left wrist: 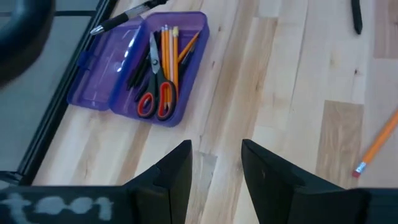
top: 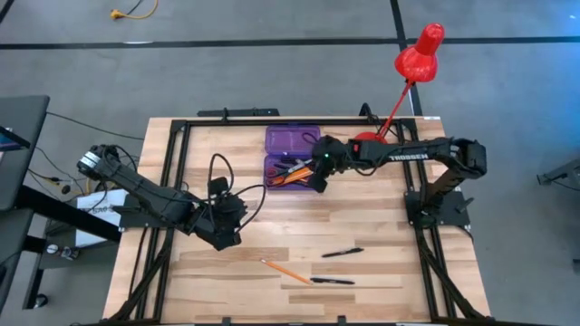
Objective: Pick & place school supplies into a supply box
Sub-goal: Put the black pen into the purple supply box
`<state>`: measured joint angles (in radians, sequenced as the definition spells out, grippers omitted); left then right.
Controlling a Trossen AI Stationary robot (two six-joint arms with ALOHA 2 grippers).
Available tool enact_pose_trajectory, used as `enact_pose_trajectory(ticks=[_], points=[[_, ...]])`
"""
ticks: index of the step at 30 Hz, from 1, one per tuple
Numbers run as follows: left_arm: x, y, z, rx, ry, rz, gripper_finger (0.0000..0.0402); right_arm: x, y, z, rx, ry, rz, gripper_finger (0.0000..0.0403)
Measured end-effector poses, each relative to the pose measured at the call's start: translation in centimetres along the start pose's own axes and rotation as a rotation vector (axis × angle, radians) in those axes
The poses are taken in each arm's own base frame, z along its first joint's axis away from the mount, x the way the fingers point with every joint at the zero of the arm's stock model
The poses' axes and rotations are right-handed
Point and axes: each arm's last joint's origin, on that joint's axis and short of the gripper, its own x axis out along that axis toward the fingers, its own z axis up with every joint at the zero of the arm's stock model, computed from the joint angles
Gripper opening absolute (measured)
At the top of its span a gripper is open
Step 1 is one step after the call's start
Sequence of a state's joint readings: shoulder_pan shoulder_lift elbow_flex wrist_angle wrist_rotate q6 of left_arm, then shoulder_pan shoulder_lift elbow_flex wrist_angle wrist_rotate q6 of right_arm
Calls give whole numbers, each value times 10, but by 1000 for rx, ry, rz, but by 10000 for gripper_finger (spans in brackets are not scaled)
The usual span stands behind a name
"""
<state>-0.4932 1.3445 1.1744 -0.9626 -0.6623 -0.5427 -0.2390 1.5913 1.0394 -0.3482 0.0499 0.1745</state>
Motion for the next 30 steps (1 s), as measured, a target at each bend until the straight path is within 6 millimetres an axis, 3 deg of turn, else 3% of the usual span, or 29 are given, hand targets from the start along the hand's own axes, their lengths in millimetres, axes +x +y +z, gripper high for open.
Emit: enact_pose_trajectory(ticks=[8,16,20,30], points=[[0,1,1,-1,-26,41,128,2,-8,1,15,0,-16,13],[-1,1,0,-12,-32,46,128,37,-1,-5,5,92,-51,15],[-3,0,-3,-16,-17,45,128,33,1,7,-32,26,-55,17],[-4,1,-3,-31,-29,66,128,33,-4,5,-33,54,-42,63]])
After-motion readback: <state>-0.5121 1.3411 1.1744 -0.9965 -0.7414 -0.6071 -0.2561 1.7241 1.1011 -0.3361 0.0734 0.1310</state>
